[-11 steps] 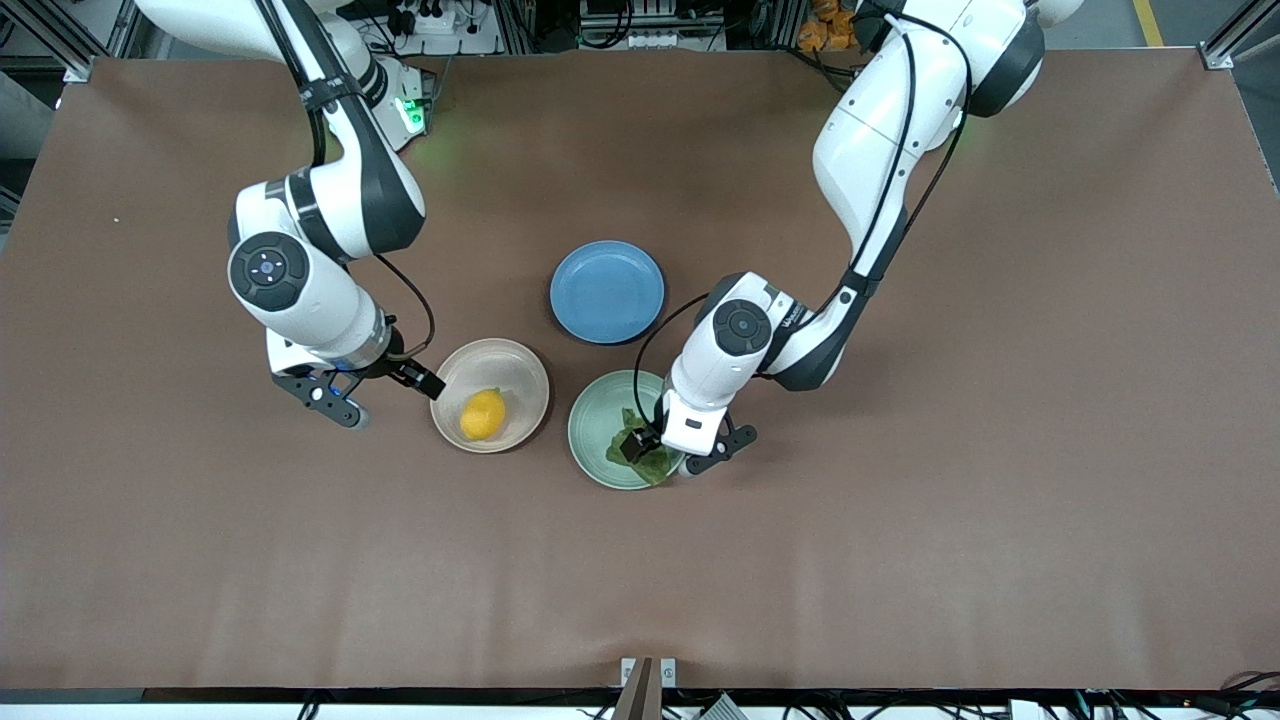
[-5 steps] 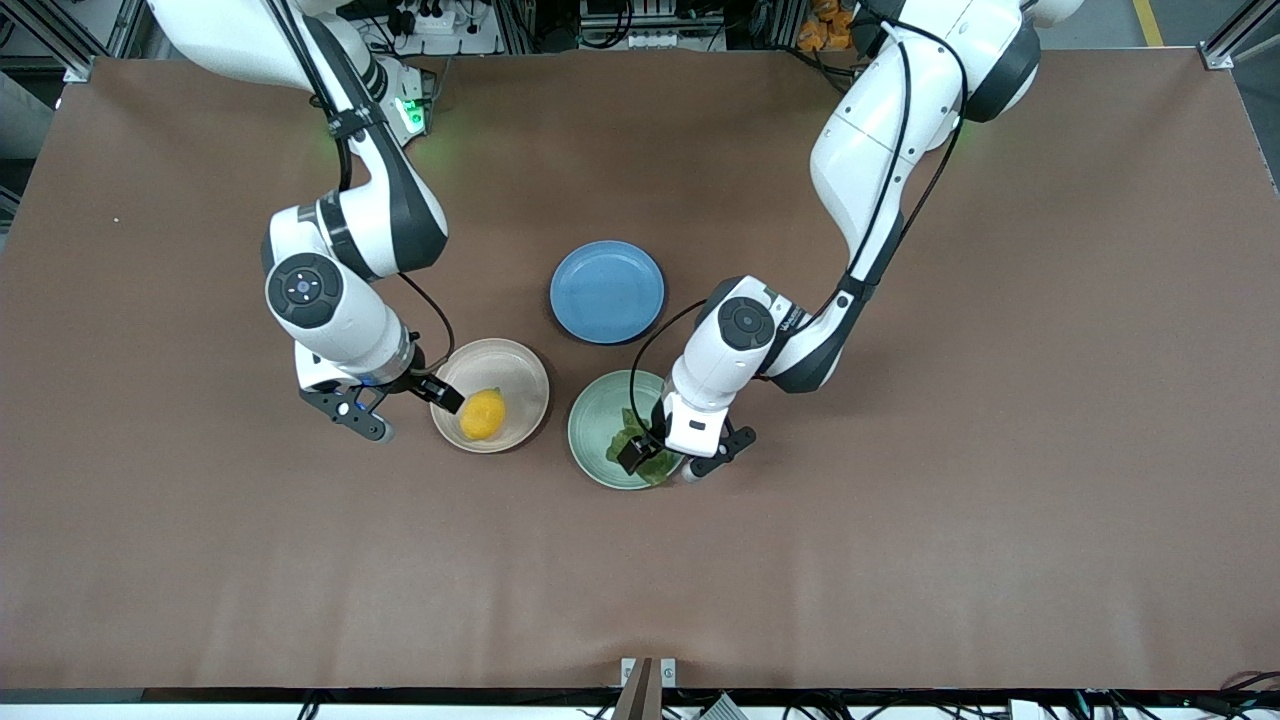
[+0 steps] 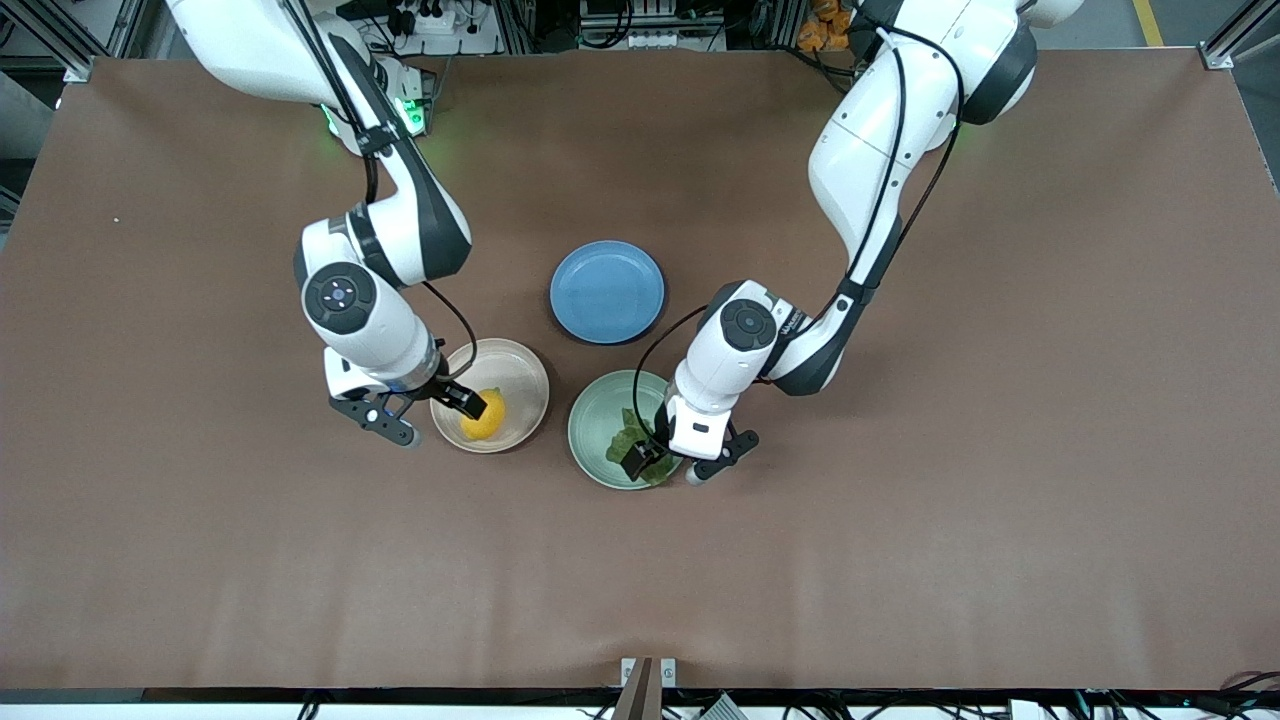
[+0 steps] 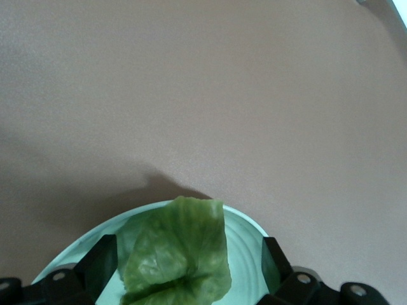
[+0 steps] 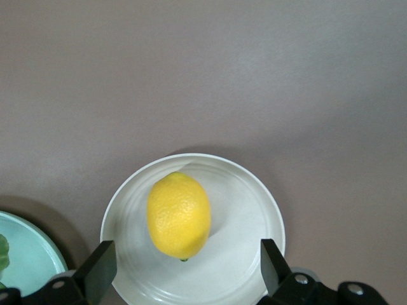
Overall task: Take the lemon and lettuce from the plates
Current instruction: 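Close the left gripper on lettuce while the right gripper lowers onto lemon, then lift the lettuce and lemon off the plates with both grippers, then lower the lemon and lettuce onto the table and open both grippers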
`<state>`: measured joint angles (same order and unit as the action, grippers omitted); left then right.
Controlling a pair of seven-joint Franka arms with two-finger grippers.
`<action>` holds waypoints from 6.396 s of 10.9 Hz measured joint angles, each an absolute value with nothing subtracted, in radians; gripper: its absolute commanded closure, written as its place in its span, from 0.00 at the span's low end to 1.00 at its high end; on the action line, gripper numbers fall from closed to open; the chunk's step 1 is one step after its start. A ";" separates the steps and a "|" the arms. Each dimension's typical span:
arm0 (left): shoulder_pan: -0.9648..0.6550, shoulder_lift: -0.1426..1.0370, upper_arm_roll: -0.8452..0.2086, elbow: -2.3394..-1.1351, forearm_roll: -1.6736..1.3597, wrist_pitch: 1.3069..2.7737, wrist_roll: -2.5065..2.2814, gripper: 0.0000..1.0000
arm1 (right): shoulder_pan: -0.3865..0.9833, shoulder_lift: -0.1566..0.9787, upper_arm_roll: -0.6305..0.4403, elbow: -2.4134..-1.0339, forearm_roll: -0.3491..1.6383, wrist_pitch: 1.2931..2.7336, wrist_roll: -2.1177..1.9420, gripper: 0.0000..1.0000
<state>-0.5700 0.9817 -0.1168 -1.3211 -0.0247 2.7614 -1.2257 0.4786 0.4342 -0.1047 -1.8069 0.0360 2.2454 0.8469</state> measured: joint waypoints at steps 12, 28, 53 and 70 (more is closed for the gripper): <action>-0.577 0.993 -0.112 -1.315 -0.025 2.784 -1.250 0.98 | 0.495 0.593 -0.105 -1.723 0.036 2.309 0.846 0.00; -0.504 0.873 -0.100 -1.282 -0.025 2.309 -1.135 1.00 | 0.512 0.644 -0.113 -1.717 0.037 2.341 0.848 0.80; -0.168 0.727 -0.087 -1.370 0.101 1.802 -0.383 1.00 | 0.131 0.366 -0.123 -1.886 0.080 2.134 0.042 0.80; -0.068 0.727 -0.086 -1.380 0.125 1.802 -0.254 1.00 | -0.093 0.496 -0.125 -1.951 0.081 2.222 -0.328 0.10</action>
